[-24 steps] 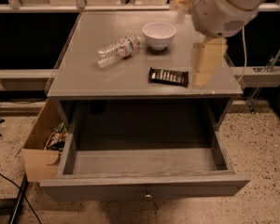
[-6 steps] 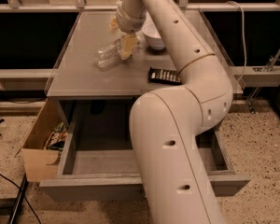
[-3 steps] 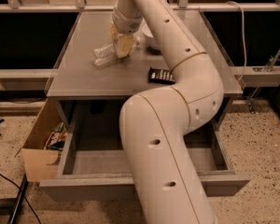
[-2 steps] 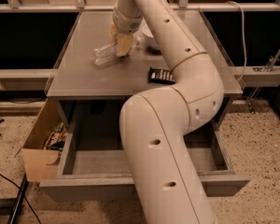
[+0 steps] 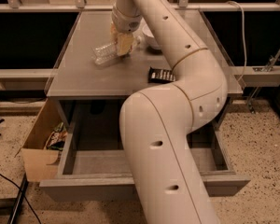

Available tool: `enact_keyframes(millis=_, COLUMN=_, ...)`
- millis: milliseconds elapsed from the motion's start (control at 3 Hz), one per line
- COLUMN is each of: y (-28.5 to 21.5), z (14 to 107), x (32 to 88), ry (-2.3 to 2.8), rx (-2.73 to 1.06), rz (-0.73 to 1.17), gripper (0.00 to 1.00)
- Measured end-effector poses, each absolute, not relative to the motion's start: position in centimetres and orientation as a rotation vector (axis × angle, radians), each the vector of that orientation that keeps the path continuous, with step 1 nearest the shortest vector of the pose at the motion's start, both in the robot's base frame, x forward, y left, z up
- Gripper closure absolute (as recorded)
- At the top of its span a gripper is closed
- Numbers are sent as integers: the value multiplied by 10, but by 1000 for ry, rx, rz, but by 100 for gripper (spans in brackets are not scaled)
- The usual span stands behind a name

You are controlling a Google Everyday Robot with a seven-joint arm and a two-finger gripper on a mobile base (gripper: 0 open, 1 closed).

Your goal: Place water bottle into top drawer

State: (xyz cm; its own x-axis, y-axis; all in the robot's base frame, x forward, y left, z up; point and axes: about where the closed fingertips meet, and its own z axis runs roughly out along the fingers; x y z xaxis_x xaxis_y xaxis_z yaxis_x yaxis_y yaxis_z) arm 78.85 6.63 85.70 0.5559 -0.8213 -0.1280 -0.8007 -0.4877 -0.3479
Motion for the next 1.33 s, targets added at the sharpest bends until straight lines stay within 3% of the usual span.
enact_keyframes(millis=333, y=55, z=870, x=782, ry=1347, rx=-2432, rz=-150, gripper=100)
enact_keyframes(millis=1000, y=-16, z=991, x=744, ry=1369, rx=-2085, rz=-453, gripper=100)
enact_keyframes(millis=1333, y=-29, z=1085, x=661, ry=1312, rx=-1825, rz=-560, gripper=100)
